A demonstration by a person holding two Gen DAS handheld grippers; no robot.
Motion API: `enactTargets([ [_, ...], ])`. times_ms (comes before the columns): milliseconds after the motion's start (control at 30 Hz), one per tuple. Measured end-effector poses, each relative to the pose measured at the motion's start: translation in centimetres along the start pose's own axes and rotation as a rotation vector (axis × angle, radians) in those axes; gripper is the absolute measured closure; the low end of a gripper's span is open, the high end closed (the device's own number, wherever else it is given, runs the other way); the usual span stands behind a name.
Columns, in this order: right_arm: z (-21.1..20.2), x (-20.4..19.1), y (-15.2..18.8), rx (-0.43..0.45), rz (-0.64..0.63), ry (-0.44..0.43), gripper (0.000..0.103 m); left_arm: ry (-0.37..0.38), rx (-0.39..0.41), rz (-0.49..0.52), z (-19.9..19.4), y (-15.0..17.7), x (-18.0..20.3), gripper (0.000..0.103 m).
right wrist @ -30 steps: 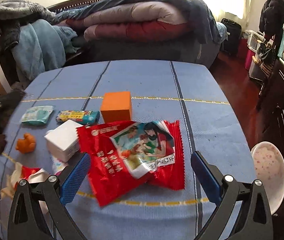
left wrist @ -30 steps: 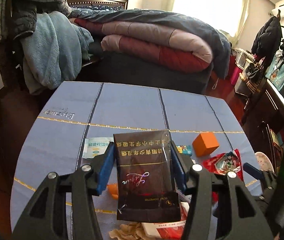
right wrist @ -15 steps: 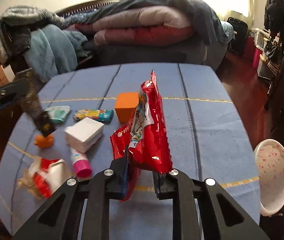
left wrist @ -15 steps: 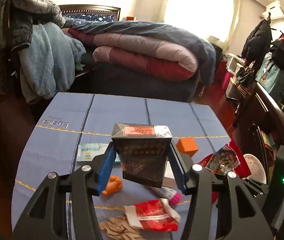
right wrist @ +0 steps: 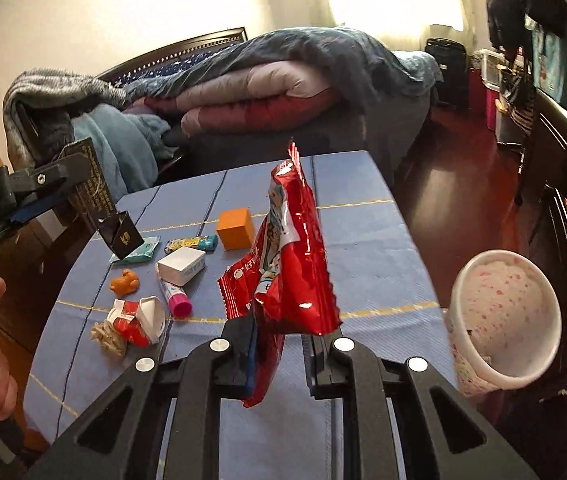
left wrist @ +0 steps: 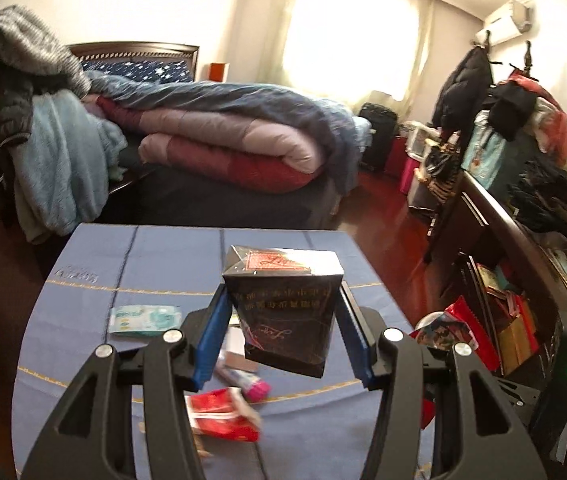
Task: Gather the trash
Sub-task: 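Carry both items to the wastebasket and open both grippers over it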
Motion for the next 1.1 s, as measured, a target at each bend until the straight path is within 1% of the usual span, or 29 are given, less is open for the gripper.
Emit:
enactTargets([
  [200,-2.2,2.1,0.9,0.025,0.024,0.023,0.085,0.041,0.011,0.062,-0.7,0.2,4.3,0.05],
  [467,-4.7,6.0,1.6,0.064,0.079,0.06,0.085,0.096,0.004,0.136,0.2,0.6,9.7,0.05],
  [633,-5.9,9.1,2.1,0.083,0.125,0.099,0.085,0.138,-0.005,0.187,1.4,0.9,13.5,0.05],
  [833,-7.0,13.5,2.7,0.097,0.189,0.166,0.085,0.183,-0.015,0.251,2.7,1.5,17.9,0.05],
  [1033,-7.3,18.9,3.2,0.1,0.265,0.241,0.085,0.228,-0.031,0.316,5.3,2.0,22.4,0.05],
  [1100,-7.0,20.4,3.3,0.094,0.286,0.262,0.085,0.25,-0.053,0.335,6.7,2.1,24.0,0.05],
])
Point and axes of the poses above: each gripper's, at about its wrist camera, not at the fingertips, and z roughly the way its jaws point, x to its right, y to its underside, the point moved 6 cm from there along z, roughly the way its jaws point, and after that the axes turned 6 degrees about -x, right-handed, at the moved point
